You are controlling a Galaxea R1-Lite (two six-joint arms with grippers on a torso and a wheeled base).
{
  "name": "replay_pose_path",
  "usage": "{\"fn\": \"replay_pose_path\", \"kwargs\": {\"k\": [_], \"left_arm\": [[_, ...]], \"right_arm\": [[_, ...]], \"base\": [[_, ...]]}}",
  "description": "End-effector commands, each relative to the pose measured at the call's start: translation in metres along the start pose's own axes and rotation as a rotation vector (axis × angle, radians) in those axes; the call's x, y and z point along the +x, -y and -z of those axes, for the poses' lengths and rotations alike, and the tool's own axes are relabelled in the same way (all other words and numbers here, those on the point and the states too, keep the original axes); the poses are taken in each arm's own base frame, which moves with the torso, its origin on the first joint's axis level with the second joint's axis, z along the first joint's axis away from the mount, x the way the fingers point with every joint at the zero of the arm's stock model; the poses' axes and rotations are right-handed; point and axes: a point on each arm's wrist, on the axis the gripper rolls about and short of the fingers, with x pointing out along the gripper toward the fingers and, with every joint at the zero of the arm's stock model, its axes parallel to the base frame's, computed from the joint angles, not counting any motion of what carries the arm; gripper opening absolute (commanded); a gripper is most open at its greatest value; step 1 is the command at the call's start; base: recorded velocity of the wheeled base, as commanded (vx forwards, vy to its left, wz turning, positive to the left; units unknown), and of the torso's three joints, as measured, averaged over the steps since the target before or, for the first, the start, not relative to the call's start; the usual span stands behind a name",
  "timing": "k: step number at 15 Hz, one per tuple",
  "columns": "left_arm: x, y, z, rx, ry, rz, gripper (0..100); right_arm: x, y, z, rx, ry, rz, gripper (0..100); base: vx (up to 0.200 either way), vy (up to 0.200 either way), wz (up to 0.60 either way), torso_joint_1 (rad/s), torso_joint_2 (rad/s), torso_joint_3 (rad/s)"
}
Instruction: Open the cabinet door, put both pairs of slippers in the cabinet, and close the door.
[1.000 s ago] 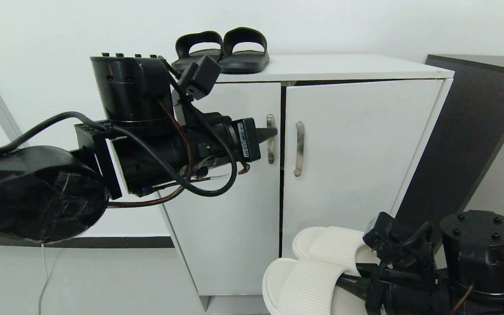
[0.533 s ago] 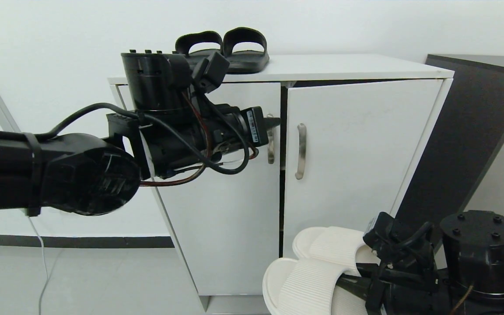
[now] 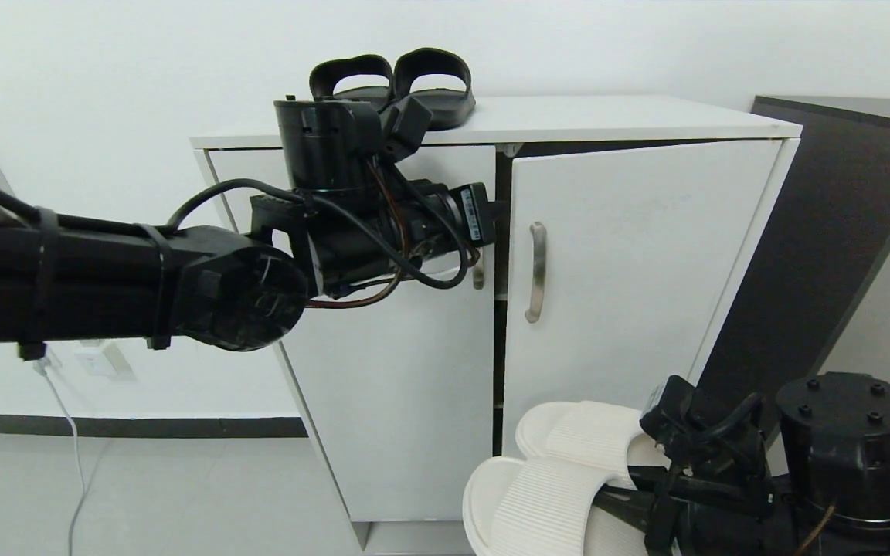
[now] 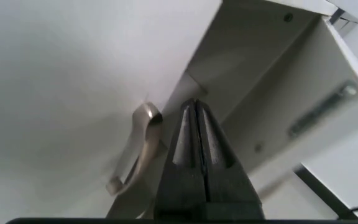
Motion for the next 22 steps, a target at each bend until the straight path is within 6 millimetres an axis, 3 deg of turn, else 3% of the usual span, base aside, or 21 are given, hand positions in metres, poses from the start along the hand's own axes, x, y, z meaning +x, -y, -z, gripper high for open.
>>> {"fn": "replay_pose_path", "kwargs": {"k": [1, 5, 11, 13, 14, 16, 19, 22], "left_arm": [[0.009, -0.005, 0.007, -0.004, -0.018, 0.002, 0], [0.010, -0.004, 0.007, -0.005, -0.024, 0.031, 0], [0.006, 0.005, 0.016, -0.009, -0.051, 0.051, 0], [0.004, 0.024, 0.025, -0.004, -0.079, 0.097, 0], [0.005, 0.049, 0.039, 0.019, -0.073, 0.172, 0], [0.006, 0.060, 0.041, 0.038, -0.030, 0.217, 0], [0.001, 0.054, 0.034, 0.040, -0.010, 0.187, 0], [-0.031, 0.043, 0.021, 0.043, 0.023, 0.122, 0]], "right_arm": [[0.001, 0.000, 0.001, -0.001, -0.003, -0.002, 0], [0.001, -0.003, 0.001, -0.005, -0.004, -0.012, 0], [0.001, -0.008, 0.003, -0.012, -0.014, -0.033, 0], [0.000, -0.010, 0.003, -0.016, -0.015, -0.041, 0], [0.000, -0.013, 0.003, -0.020, -0.014, -0.051, 0], [-0.002, -0.015, 0.002, -0.024, -0.007, -0.057, 0], [-0.002, -0.015, 0.001, -0.023, -0.003, -0.057, 0], [0.004, -0.004, -0.002, -0.003, 0.001, -0.002, 0]], "base": [[0.000, 0.000, 0.00, 0.000, 0.00, 0.000], [0.000, 0.000, 0.00, 0.000, 0.00, 0.000], [-0.200, 0.000, 0.00, 0.000, 0.00, 0.003], [-0.200, 0.000, 0.00, 0.005, 0.00, -0.002], [-0.200, 0.000, 0.00, 0.007, 0.01, 0.012], [-0.200, 0.000, 0.00, 0.000, 0.00, 0.002], [-0.067, 0.000, 0.00, 0.001, 0.00, 0.001], [0.000, 0.000, 0.00, 0.000, 0.00, 0.000]]}}
